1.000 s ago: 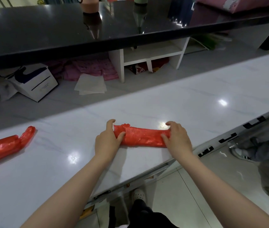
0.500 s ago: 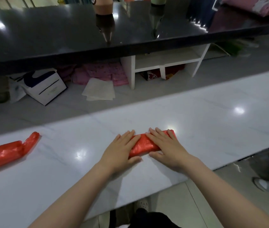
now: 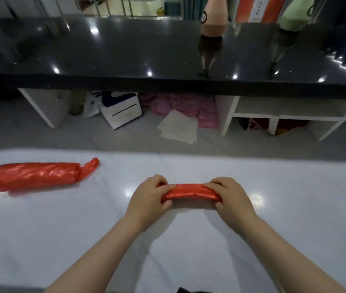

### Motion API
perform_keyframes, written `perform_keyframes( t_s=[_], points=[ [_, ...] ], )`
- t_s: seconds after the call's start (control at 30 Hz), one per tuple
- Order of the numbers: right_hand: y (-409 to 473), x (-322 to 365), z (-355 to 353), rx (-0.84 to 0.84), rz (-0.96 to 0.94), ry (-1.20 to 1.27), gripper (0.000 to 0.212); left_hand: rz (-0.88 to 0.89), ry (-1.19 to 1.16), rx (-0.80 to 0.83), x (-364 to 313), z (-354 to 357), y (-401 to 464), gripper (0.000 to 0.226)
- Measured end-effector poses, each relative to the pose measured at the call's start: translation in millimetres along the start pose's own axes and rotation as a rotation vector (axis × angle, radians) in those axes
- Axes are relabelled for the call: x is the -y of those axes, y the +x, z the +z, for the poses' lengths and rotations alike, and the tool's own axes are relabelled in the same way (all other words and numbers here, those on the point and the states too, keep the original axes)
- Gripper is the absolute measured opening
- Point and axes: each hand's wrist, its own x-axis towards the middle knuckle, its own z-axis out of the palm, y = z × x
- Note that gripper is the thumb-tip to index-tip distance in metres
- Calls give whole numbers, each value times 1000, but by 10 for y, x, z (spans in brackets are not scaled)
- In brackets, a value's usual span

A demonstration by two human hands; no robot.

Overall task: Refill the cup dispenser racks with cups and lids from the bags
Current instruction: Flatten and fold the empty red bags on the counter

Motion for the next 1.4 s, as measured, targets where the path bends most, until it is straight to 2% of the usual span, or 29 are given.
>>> perform_keyframes(
  t_s=[0.17, 0.4, 0.5, 0.67, 0.77, 0.83, 0.97, 1.1, 1.2, 1.27, 1.4],
  points=[
    [582, 550, 121, 109, 42, 220, 45, -209, 21, -215, 492, -487, -211, 22],
    [1244, 1663, 370, 59, -66, 463, 29, -452, -217, -566, 1356, -1326, -497, 21],
    [1439, 2158, 537, 78, -113, 465, 34, -539, -244, -633, 1762, -1618, -633, 24],
    [1670, 2822, 836, 205, -83, 368, 55, -627, -184, -576, 2357, -1928, -763, 32],
    [1737, 3072, 1031, 159, -157, 124, 64, -640, -144, -470, 2653, -1982, -778, 30],
    [1757, 3205, 1163, 164, -240, 46, 76, -641, -108, -400, 2798, -1962, -768, 29],
    [1729, 3271, 1475, 357, -302, -91, 79, -674, 129, -270, 2952, -1795, -800, 29],
    [1643, 3187, 1662, 334, -267, -115, 83, -633, 7, -279, 2986, -1603, -889, 32],
    [1677, 3164, 1700, 326, -243, -84, 84, -600, 7, -279, 3032, -1567, -870, 33],
    [1700, 3153, 1707, 325, -228, -63, 86, -591, 51, -244, 3053, -1542, -849, 33],
    [1727, 3169, 1688, 358, -199, -83, 94, -626, 293, -133, 3075, -1455, -813, 41]
  ],
)
